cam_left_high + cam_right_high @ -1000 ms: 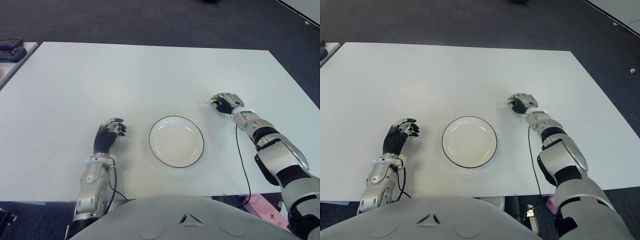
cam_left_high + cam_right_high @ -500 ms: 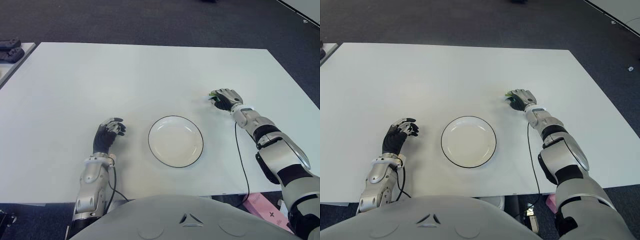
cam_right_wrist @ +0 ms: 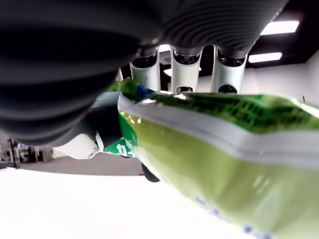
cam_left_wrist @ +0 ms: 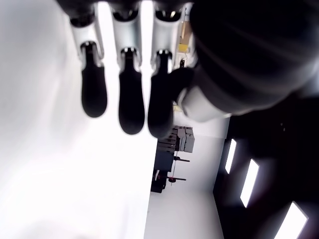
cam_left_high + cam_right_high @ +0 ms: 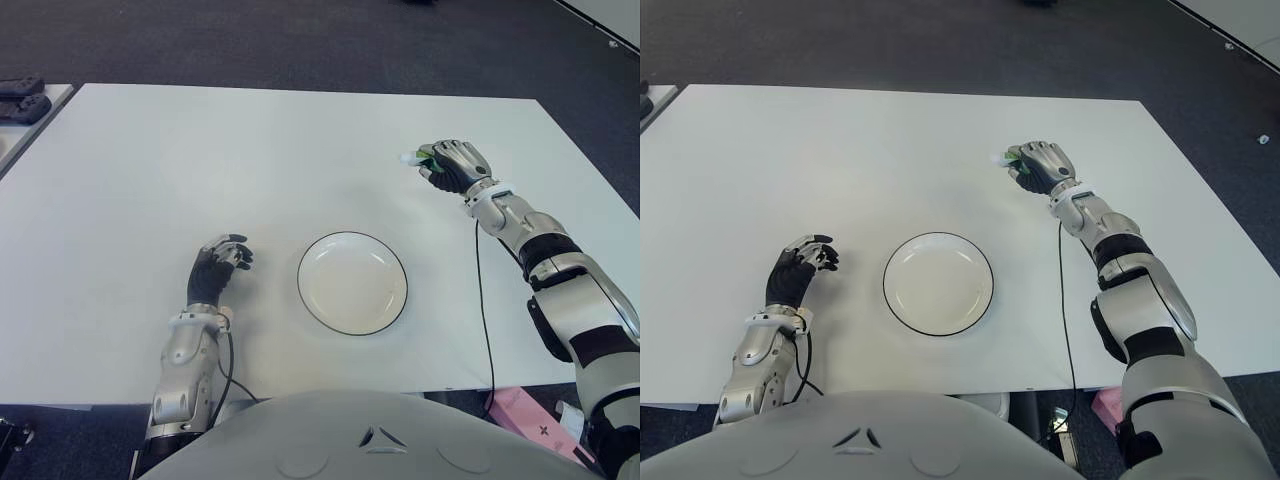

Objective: Put the toothpaste on the table into the plate.

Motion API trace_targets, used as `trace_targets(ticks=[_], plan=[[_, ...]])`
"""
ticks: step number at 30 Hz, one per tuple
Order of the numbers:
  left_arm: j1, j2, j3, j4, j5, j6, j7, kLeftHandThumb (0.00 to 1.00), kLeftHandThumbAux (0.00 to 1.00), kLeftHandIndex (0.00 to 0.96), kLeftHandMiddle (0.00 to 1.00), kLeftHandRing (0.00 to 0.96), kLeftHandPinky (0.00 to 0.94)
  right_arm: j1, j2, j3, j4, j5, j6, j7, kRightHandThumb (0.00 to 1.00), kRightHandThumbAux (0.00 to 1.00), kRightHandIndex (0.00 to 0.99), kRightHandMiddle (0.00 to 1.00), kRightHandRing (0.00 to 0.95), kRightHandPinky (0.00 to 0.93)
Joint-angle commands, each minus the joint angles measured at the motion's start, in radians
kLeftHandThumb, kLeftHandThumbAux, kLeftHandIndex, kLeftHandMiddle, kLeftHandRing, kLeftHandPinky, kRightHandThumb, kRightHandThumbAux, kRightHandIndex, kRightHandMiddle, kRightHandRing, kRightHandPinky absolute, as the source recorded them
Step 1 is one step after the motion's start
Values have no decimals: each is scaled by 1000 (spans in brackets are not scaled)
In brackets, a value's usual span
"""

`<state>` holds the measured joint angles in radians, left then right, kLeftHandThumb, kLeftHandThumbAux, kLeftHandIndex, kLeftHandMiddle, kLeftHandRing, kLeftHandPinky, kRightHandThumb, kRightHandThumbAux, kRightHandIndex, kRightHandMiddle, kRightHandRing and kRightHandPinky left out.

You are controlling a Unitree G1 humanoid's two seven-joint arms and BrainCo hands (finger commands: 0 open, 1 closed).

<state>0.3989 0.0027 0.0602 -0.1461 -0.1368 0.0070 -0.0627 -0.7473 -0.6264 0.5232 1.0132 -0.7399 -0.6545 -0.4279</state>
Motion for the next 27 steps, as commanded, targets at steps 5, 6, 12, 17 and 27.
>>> trace_targets(ticks=[5,6,12,17,27], plan=[[-28,-8,-8,41,8,-16,1,707,724,430,563,560,537,153,-16,-40,-356,25,-19,113,847,682,393,543,853,804],[-31,-10,-9,42,11,-12,7,707,723,430,563,558,533,173,-15,-43,-406,29,-13,137,847,681,393,544,854,806],[-42,-14,-12,47,21,-7,14,709,723,430,561,556,532,223,-12,-70,-528,54,1,232,848,681,395,547,860,820],[-46,-17,-13,49,26,-8,9,709,722,430,563,559,533,261,-6,-78,-619,74,-28,314,848,681,394,548,863,827],[-42,-28,-16,33,38,0,24,708,723,430,558,554,534,314,22,-49,-715,39,-89,385,850,679,398,550,869,868]])
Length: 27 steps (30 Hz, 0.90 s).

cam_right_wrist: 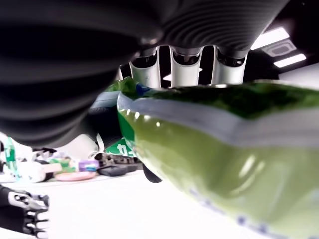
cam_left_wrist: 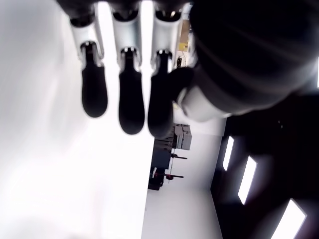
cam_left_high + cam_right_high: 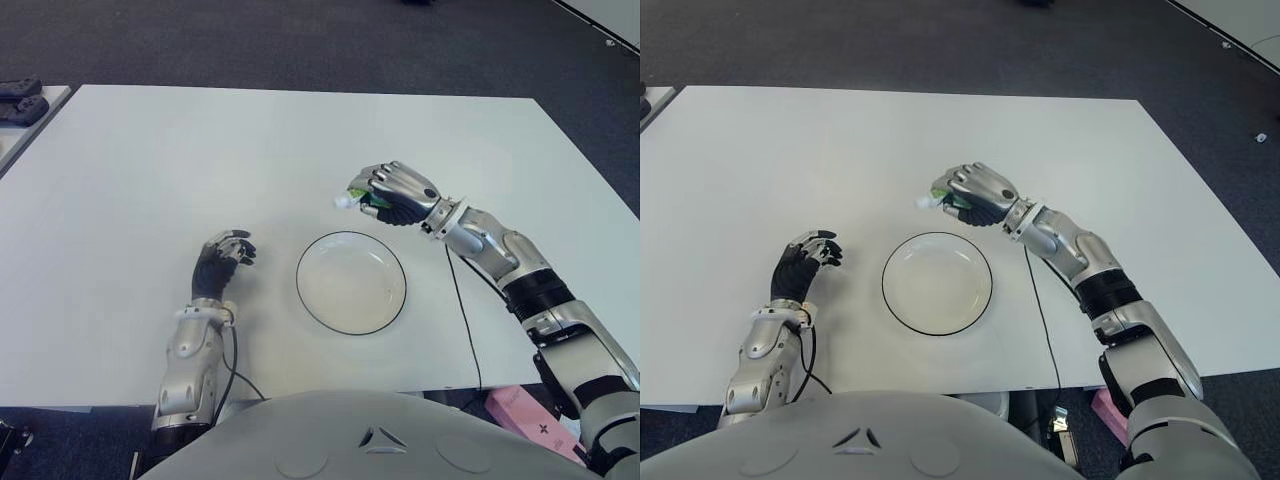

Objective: Put the toothpaste on the table into the plate.

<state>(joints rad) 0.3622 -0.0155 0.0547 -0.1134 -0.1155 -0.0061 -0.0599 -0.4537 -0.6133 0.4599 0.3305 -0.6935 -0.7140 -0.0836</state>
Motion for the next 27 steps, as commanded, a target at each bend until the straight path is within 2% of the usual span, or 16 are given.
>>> trace_targets(ticks=[1,10,16,24,27], plan=[[-5,-10,-12,-1,20,12,22,708,723,430,557,553,535,25,12,18,-35,-12,-44,43,850,679,398,550,870,872],[-5,-7,-11,4,19,2,16,706,723,430,556,560,540,34,15,47,-48,-97,-137,35,850,678,402,553,884,884],[-6,-9,-9,4,13,9,15,707,723,430,553,556,536,23,16,72,-53,-201,-189,-8,849,677,404,554,887,885],[-4,-8,-12,7,12,1,10,707,723,430,551,553,534,19,58,151,20,-295,-192,-8,848,677,405,556,884,879],[-4,-8,-12,10,13,-5,10,707,723,430,549,549,528,18,62,169,49,-304,-200,-12,849,676,406,556,882,878]])
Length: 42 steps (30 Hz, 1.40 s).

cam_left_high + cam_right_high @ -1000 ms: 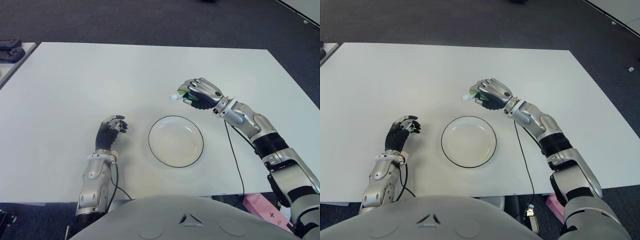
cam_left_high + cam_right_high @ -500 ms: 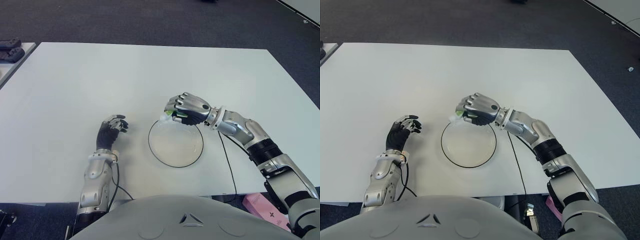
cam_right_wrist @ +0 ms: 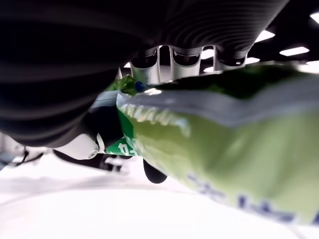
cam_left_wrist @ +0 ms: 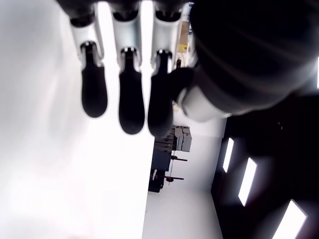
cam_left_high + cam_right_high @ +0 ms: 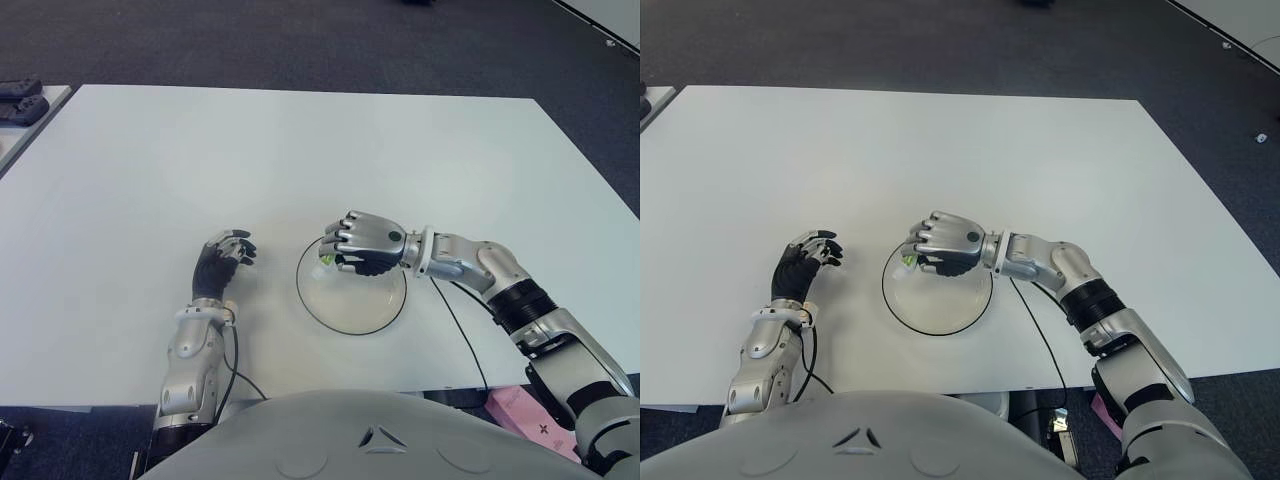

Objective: Put the toothpaste on the table into the plate.

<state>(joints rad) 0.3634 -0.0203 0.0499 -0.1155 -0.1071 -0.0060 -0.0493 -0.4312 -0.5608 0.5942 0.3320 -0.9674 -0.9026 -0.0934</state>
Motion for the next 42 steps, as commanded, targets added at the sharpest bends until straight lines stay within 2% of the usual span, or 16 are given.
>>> trace_targets(ticks=[1,12,18,24,39,42], plan=[[-4,-3,-8,12,6,-5,1,706,723,430,549,548,527,-4,9,38,55,-29,-14,-4,849,676,406,556,882,878],[-4,1,-8,16,7,-7,0,706,723,430,553,551,534,-11,15,76,126,-49,-23,-30,850,675,407,558,881,882],[-1,3,-8,17,0,-13,-8,706,723,430,552,555,538,-18,21,109,177,-62,-12,-15,850,675,407,561,881,885],[-1,7,-8,17,3,-18,-8,706,724,430,553,556,538,-23,17,122,176,-82,4,-39,849,676,407,563,881,885],[-3,19,-3,26,-9,-18,-22,705,723,430,568,567,541,-1,18,114,170,-76,41,-77,847,677,407,562,880,886],[-5,18,1,29,-13,-19,-23,707,723,430,569,563,536,17,24,99,169,-39,50,-72,847,677,410,581,848,842]])
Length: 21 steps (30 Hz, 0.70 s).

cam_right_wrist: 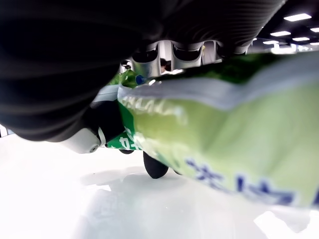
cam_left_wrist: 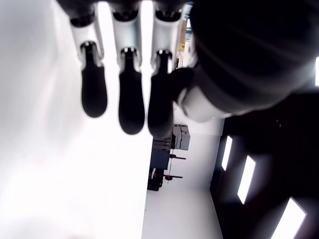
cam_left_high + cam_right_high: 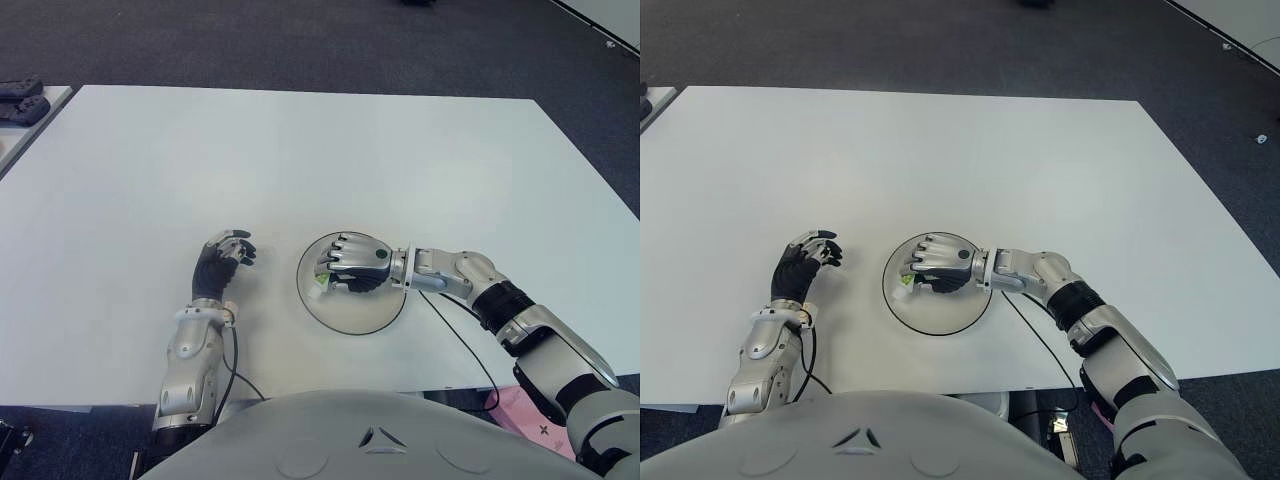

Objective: Put the toothpaste on the table into the plate.

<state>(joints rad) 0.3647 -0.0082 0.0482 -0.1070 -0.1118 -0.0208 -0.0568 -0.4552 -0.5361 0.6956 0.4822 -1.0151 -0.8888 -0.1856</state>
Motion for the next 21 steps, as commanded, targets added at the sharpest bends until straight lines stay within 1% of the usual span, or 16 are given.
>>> trace_targets(ticks=[1,3,4,5,6,7,8,10,11,12,14,16,17,21], plan=[[-6,4,4,21,-10,-3,-13,707,723,430,568,561,534,46,-1,-7,15,26,37,32,846,677,410,585,835,825],[-7,1,5,21,-10,0,-9,708,723,430,566,556,528,54,1,-14,10,59,41,62,844,677,406,582,800,786],[-8,0,6,21,-10,0,-8,708,723,431,564,554,526,57,2,-17,7,75,43,78,795,688,413,527,688,707],[-8,-2,6,21,-8,1,-5,709,723,431,563,552,525,60,3,-19,7,100,45,104,763,696,418,491,616,656],[-9,-3,6,21,-7,1,-4,709,723,431,563,551,525,62,4,-20,6,119,46,123,720,657,389,437,546,602],[-9,-4,6,21,-4,1,-1,709,723,431,562,550,525,63,5,-22,6,136,46,140,655,601,346,357,444,522],[-10,-6,5,21,-2,0,1,710,723,431,561,549,525,65,5,-24,5,149,46,154,612,562,294,302,379,462],[-10,-8,5,19,2,1,4,710,722,431,557,547,525,67,5,-28,1,160,46,166,493,461,150,150,204,301],[-10,-9,3,16,2,3,6,710,722,431,557,546,525,67,4,-30,-2,158,45,165,474,446,125,125,176,275],[-10,-10,3,13,3,5,7,710,722,431,554,545,528,67,4,-32,-4,158,45,165,430,402,80,79,112,204],[-9,-12,2,10,4,6,8,710,722,431,551,542,532,68,2,-34,-9,147,44,156,376,343,32,32,46,101],[-8,-13,1,5,6,11,10,710,723,430,547,539,530,68,-2,-36,-14,132,46,144,344,301,16,16,23,51],[-8,-14,1,3,8,13,12,710,723,430,545,538,530,69,-4,-37,-18,124,48,138,327,277,10,10,14,33],[-8,-12,-1,0,16,21,17,708,723,430,541,538,534,74,-13,-43,-36,96,58,116,297,224,2,2,3,8]])
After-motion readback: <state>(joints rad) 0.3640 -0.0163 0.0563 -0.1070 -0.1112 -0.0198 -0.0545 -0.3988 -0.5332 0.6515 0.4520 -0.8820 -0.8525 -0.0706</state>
